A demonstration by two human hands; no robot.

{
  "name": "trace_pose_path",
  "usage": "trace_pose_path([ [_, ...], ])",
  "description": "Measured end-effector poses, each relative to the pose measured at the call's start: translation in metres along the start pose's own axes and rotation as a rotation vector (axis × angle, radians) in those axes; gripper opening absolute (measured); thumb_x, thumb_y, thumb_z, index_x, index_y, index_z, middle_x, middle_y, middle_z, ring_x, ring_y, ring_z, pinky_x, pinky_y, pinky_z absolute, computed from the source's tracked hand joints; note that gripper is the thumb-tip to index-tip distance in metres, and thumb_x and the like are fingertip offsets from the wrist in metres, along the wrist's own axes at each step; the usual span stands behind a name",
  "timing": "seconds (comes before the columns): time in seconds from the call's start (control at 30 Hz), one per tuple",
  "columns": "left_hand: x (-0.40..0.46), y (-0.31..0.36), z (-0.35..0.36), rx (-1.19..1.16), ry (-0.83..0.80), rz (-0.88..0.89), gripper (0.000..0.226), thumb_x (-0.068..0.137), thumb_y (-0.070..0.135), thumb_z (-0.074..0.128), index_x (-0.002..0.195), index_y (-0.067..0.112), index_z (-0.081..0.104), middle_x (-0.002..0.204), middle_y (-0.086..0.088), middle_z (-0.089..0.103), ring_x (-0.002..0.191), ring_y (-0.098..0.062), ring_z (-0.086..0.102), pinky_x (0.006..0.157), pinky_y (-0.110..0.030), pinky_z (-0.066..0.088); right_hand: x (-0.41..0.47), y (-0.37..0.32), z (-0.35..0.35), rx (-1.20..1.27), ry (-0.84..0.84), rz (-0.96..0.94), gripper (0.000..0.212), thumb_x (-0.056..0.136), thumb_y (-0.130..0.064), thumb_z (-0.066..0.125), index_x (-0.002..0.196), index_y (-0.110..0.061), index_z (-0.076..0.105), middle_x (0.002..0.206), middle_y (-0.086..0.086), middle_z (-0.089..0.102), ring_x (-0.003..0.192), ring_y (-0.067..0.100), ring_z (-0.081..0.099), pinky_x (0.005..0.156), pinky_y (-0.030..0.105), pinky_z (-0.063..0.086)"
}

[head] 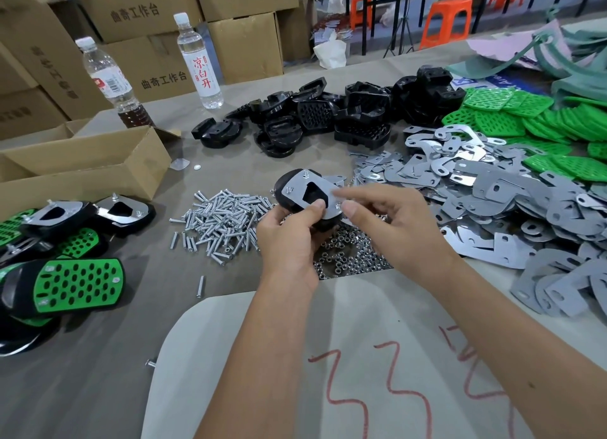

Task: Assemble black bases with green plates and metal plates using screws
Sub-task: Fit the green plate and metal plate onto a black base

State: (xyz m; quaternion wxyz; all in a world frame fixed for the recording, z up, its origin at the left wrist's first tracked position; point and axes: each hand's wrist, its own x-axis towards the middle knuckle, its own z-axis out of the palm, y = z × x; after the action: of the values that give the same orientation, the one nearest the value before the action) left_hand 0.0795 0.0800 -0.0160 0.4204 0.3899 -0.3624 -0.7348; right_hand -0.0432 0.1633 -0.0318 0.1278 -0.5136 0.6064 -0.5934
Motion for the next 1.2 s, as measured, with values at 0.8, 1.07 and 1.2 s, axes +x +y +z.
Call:
trace_pose_path([
  [0.8, -0.006, 0.003, 0.004, 0.252, 0.114, 0.208, 0.022, 0.07, 0.008, 0.08, 0.09, 0.013, 0.073, 0.087, -0.011, 0.078, 0.088, -0.036, 0.076, 0.083, -0.057, 0.062, 0.0, -0.01, 0.01, -0.572, -0.086, -0.001, 0.018, 0.103, -0.039, 0.054, 0.104, -0.025, 0.043, 0.082, -0.008, 0.061, 0.079, 0.023, 0.06, 0.071, 0.044, 0.049],
  [1.07, -0.005, 0.005, 0.003, 0.459, 0.083, 0.251, 0.027, 0.058, 0.026, 0.08, 0.085, 0.023, 0.074, 0.081, -0.004, 0.078, 0.084, -0.032, 0.077, 0.084, -0.059, 0.06, 0.0, -0.009, 0.008, -0.455, -0.17, -0.186, 0.044, 0.1, -0.006, 0.055, 0.13, -0.033, 0.038, 0.1, -0.018, 0.046, 0.083, 0.0, 0.054, 0.068, 0.037, 0.046],
  [1.2, -0.005, 0.004, 0.002, 0.449, 0.08, 0.231, 0.03, 0.058, 0.022, 0.079, 0.087, 0.015, 0.075, 0.085, -0.01, 0.078, 0.088, -0.039, 0.076, 0.085, -0.06, 0.06, 0.001, -0.006, 0.011, -0.464, -0.219, -0.209, 0.044, 0.099, -0.001, 0.051, 0.125, -0.034, 0.039, 0.098, -0.041, 0.043, 0.082, -0.016, 0.048, 0.066, 0.015, 0.039],
])
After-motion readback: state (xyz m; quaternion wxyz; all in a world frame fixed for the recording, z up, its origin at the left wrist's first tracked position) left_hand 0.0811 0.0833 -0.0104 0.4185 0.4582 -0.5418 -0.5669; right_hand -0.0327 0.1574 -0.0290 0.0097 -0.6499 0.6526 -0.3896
